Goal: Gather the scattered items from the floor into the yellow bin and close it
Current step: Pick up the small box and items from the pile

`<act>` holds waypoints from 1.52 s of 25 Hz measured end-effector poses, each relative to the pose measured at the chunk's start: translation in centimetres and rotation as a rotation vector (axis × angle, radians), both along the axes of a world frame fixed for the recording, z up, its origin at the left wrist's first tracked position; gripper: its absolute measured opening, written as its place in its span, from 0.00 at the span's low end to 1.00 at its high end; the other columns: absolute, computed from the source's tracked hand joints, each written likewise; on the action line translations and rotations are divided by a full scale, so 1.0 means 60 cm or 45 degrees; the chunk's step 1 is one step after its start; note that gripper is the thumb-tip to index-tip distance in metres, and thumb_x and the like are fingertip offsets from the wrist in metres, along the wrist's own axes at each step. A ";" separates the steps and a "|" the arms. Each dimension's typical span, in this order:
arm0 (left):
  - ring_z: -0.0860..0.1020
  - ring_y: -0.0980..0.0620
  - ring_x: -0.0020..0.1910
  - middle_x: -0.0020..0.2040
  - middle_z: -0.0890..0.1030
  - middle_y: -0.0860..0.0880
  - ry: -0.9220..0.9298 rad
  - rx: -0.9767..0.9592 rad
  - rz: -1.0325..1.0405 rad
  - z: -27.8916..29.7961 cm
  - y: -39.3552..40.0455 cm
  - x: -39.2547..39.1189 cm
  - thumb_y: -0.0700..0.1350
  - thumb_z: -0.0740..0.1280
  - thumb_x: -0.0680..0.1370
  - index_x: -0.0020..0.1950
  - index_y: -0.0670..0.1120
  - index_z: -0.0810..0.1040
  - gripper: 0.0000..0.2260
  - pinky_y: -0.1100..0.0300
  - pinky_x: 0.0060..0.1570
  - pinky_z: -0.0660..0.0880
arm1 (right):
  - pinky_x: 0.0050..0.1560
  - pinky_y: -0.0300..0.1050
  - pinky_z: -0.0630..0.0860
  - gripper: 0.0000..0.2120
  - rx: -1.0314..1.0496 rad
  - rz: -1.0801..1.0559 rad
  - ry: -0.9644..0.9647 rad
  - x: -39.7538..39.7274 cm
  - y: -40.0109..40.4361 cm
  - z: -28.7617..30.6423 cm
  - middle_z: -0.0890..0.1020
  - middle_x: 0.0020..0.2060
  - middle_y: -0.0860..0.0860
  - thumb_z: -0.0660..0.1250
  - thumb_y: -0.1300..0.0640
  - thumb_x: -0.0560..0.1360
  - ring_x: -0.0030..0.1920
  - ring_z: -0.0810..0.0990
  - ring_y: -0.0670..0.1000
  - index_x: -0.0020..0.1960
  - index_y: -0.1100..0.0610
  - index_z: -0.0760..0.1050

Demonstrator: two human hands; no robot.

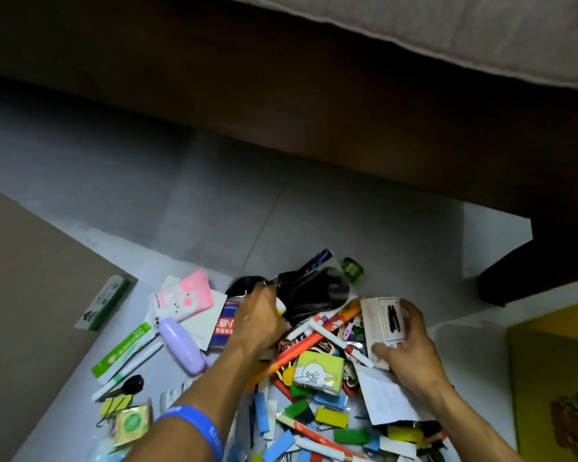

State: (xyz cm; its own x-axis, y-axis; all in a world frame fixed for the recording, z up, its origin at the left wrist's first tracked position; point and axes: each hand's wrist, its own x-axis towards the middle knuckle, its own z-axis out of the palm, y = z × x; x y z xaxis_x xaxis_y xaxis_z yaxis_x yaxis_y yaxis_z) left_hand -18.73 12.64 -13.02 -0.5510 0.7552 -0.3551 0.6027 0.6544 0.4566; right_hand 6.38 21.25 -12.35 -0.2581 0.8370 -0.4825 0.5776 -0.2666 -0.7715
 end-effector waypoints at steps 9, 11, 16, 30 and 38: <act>0.78 0.40 0.45 0.51 0.75 0.45 0.294 0.346 -0.106 0.070 -0.074 0.043 0.42 0.72 0.67 0.49 0.43 0.80 0.12 0.53 0.38 0.73 | 0.45 0.36 0.79 0.40 0.152 -0.126 0.227 0.041 -0.025 0.063 0.75 0.55 0.33 0.75 0.67 0.68 0.54 0.77 0.37 0.66 0.35 0.62; 0.77 0.43 0.42 0.49 0.75 0.47 0.368 0.469 -0.133 0.106 -0.095 0.061 0.44 0.76 0.66 0.47 0.44 0.78 0.12 0.57 0.34 0.69 | 0.45 0.31 0.76 0.40 0.191 -0.177 0.304 0.059 -0.037 0.095 0.75 0.54 0.30 0.75 0.65 0.68 0.53 0.77 0.32 0.69 0.38 0.62; 0.78 0.42 0.39 0.47 0.76 0.48 0.363 0.669 -0.143 0.229 -0.133 0.163 0.43 0.76 0.67 0.46 0.45 0.79 0.11 0.58 0.35 0.69 | 0.43 0.39 0.80 0.38 0.209 -0.428 0.576 0.139 -0.090 0.208 0.80 0.59 0.49 0.73 0.68 0.70 0.54 0.81 0.44 0.73 0.46 0.62; 0.80 0.50 0.42 0.43 0.79 0.52 -0.522 0.505 -0.266 0.409 0.062 0.637 0.48 0.76 0.65 0.49 0.49 0.77 0.15 0.59 0.35 0.76 | 0.48 0.42 0.73 0.20 0.520 -0.837 0.050 0.546 -0.088 0.335 0.77 0.62 0.48 0.67 0.46 0.77 0.57 0.77 0.50 0.67 0.48 0.71; 0.60 0.44 0.76 0.79 0.56 0.47 -0.922 0.126 -0.148 0.340 0.098 0.693 0.54 0.73 0.73 0.80 0.48 0.48 0.44 0.45 0.72 0.63 | 0.62 0.50 0.71 0.24 0.451 -0.809 -0.150 0.542 -0.070 0.323 0.74 0.68 0.54 0.65 0.52 0.78 0.65 0.73 0.58 0.73 0.52 0.66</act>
State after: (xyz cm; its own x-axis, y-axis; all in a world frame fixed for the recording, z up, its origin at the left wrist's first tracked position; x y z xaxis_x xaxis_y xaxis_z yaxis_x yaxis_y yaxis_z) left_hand 22.85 18.51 7.37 -0.1192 0.8417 -0.5267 0.1913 0.5400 0.8196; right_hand 38.92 17.07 7.03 0.3654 0.9187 -0.1498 0.4792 -0.3236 -0.8158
